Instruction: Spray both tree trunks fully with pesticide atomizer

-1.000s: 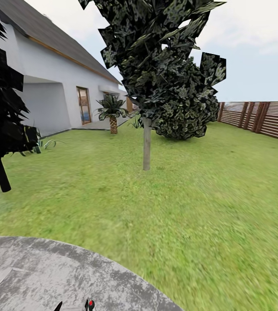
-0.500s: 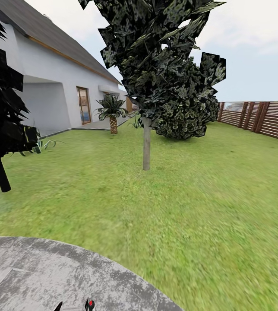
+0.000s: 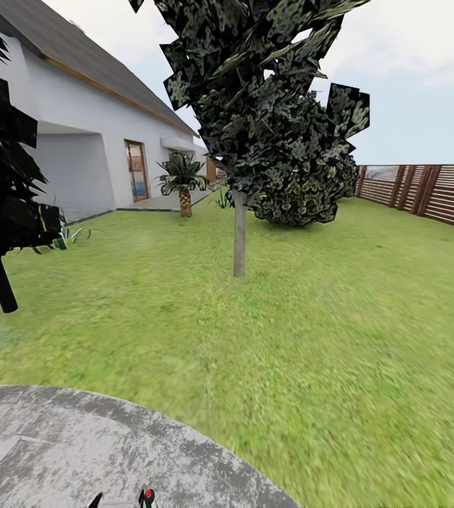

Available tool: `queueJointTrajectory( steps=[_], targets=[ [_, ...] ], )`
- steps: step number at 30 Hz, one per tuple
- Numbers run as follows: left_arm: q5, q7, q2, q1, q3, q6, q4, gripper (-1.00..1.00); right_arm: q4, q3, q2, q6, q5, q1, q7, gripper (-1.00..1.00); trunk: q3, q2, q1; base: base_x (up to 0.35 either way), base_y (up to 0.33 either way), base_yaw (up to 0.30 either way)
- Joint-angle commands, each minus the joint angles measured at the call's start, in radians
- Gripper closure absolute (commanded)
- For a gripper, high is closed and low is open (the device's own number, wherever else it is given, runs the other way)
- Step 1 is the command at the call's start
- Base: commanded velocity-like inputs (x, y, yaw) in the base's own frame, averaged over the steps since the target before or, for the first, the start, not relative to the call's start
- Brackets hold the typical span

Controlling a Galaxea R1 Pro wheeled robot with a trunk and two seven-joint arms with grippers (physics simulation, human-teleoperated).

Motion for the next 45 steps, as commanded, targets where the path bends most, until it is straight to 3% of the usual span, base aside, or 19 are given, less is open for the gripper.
queueJointTrajectory(
  steps=[1, 5, 11, 12, 14, 15, 18, 24, 30, 31, 36, 41, 45],
  targets=[
    [0.000, 0.000, 0.000, 0.000, 0.000, 0.000, 0.000, -1.00, 0.000, 0.000, 0.000, -0.001, 0.000, 0.000, 0.000, -1.00, 0.000, 0.000, 0.000, 0.000, 0.000, 0.000],
    [0.000, 0.000, -0.005, 0.000, -0.002, 0.002, 0.001, -1.00, -0.009, 0.000, -0.007, -0.002, 0.002, 0.000, -0.019, -1.00, -0.001, 0.000, 0.000, 0.000, 0.000, 0.000],
    [0.000, 0.001, -0.019, 0.000, -0.003, 0.009, 0.001, -1.00, -0.211, -0.001, -0.100, 0.004, 0.003, -0.004, -0.251, -1.00, -0.001, 0.000, 0.000, 0.000, 0.000, 0.000],
    [0.000, 0.001, -0.022, 0.000, -0.003, 0.009, 0.001, -1.00, -0.281, -0.002, -0.154, 0.006, 0.002, -0.010, -0.343, -1.00, -0.001, 0.000, 0.000, 0.000, 0.000, 0.000],
    [0.000, 0.001, -0.024, 0.000, -0.003, 0.010, 0.001, -1.00, -0.334, -0.003, -0.218, 0.008, 0.000, -0.023, -0.422, -1.00, -0.001, 0.000, 0.000, 0.000, 0.000, 0.000],
    [0.000, 0.001, -0.025, 0.000, -0.003, 0.010, 0.001, -1.00, -0.369, -0.005, -0.284, 0.008, -0.005, -0.040, -0.476, -1.00, -0.001, 0.000, 0.000, 0.000, 0.000, 0.000],
    [0.000, 0.001, -0.026, -0.001, -0.002, 0.011, 0.000, -1.00, -0.408, -0.009, -0.394, 0.007, -0.034, -0.067, -0.541, -1.00, -0.001, 0.000, 0.000, 0.000, 0.000, 0.000],
    [0.001, 0.002, -0.026, -0.001, -0.002, 0.009, -0.001, -1.00, -0.423, -0.010, -0.442, 0.003, -0.054, -0.078, -0.573, -1.00, -0.001, 0.000, 0.000, 0.000, 0.000, 0.000],
    [0.001, 0.002, -0.025, -0.001, -0.002, 0.005, -0.003, -1.00, -0.425, -0.012, -0.474, 0.002, -0.057, -0.079, -0.583, -1.00, -0.001, 0.000, 0.000, 0.000, 0.000, 0.000],
    [0.001, 0.002, -0.025, -0.001, -0.002, 0.004, -0.006, -1.00, -0.425, -0.014, -0.511, 0.002, -0.058, -0.080, -0.615, -1.00, -0.001, 0.000, 0.000, 0.000, 0.000, 0.000],
    [0.001, -0.001, -0.025, -0.001, -0.002, 0.004, -0.003, -1.00, -0.424, -0.016, -0.523, 0.002, -0.057, -0.079, -0.684, -1.00, -0.001, 0.000, 0.000, 0.000, 0.000, 0.000],
    [-0.016, 0.000, -0.027, -0.032, -0.002, 0.164, -0.110, -1.00, -0.424, -0.018, -0.526, 0.003, -0.059, -0.079, -0.712, -1.00, -0.001, 0.000, 0.000, 0.000, 0.000, 0.000],
    [-0.027, 0.001, -0.027, -0.042, -0.002, 0.192, -0.130, -1.00, -0.424, -0.018, -0.526, 0.003, -0.059, -0.079, -0.712, -1.00, -0.001, 0.000, 0.000, 0.000, 0.000, 0.000]
  ],
)
